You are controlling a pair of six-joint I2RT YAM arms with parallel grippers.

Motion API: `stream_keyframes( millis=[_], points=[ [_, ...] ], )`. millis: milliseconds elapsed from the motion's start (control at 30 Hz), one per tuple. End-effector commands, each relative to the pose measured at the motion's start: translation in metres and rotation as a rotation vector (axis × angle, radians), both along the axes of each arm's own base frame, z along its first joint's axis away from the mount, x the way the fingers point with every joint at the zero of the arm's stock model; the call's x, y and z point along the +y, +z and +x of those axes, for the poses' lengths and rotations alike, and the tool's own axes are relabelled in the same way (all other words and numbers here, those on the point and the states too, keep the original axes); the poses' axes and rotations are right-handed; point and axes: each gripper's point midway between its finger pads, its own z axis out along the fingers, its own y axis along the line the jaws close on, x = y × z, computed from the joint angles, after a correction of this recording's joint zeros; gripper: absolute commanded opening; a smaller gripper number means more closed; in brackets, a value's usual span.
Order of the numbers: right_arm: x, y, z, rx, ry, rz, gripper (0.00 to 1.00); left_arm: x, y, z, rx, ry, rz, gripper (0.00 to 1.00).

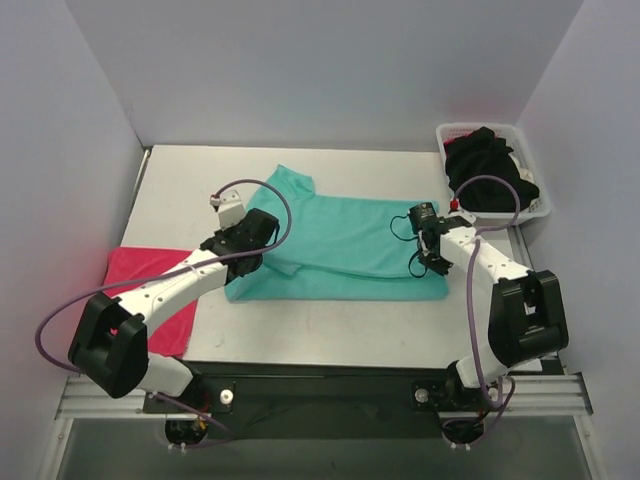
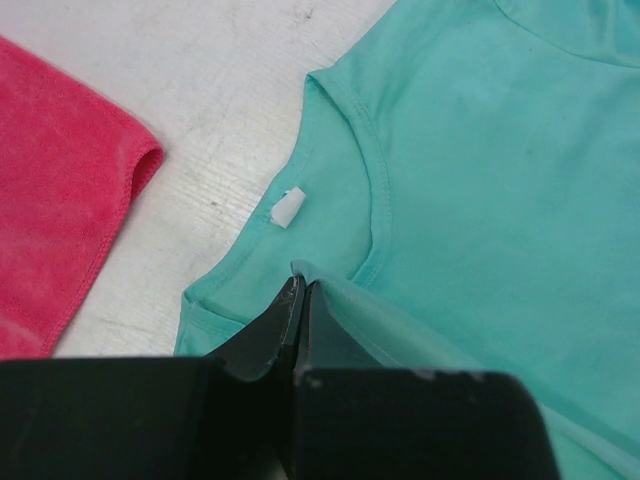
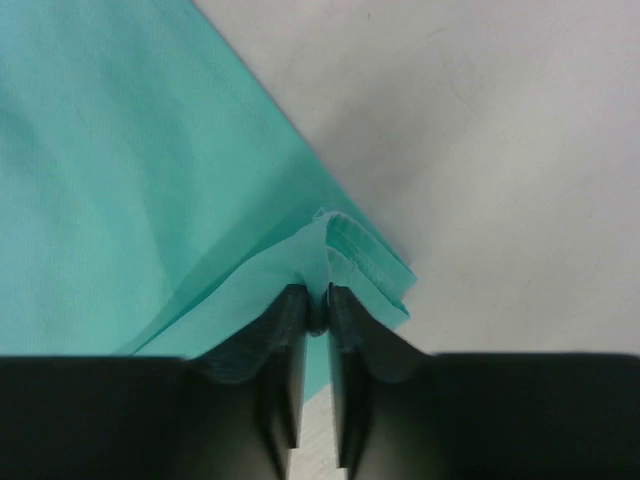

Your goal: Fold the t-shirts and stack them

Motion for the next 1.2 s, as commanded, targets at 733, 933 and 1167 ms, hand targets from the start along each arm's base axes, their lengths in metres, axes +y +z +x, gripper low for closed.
stream_keyframes(
  millis=[733, 933, 1167],
  points=[
    [-0.009, 0.033, 0.025, -0.050, 0.036, -0.074, 0.45, -0.027, -0.013, 0.094, -0.135, 0.047, 0.043, 0.50],
    [0.013, 0.032, 0.021, -0.043, 0.111, -0.070, 0.44, -0.034, 0.012, 0.101, -0.195, 0.002, 0.026, 0.57],
    [0.037, 0.026, 0.013, -0.025, 0.171, -0.054, 0.42, -0.080, -0.018, 0.069, 0.025, -0.261, -0.138, 0.53]
  ],
)
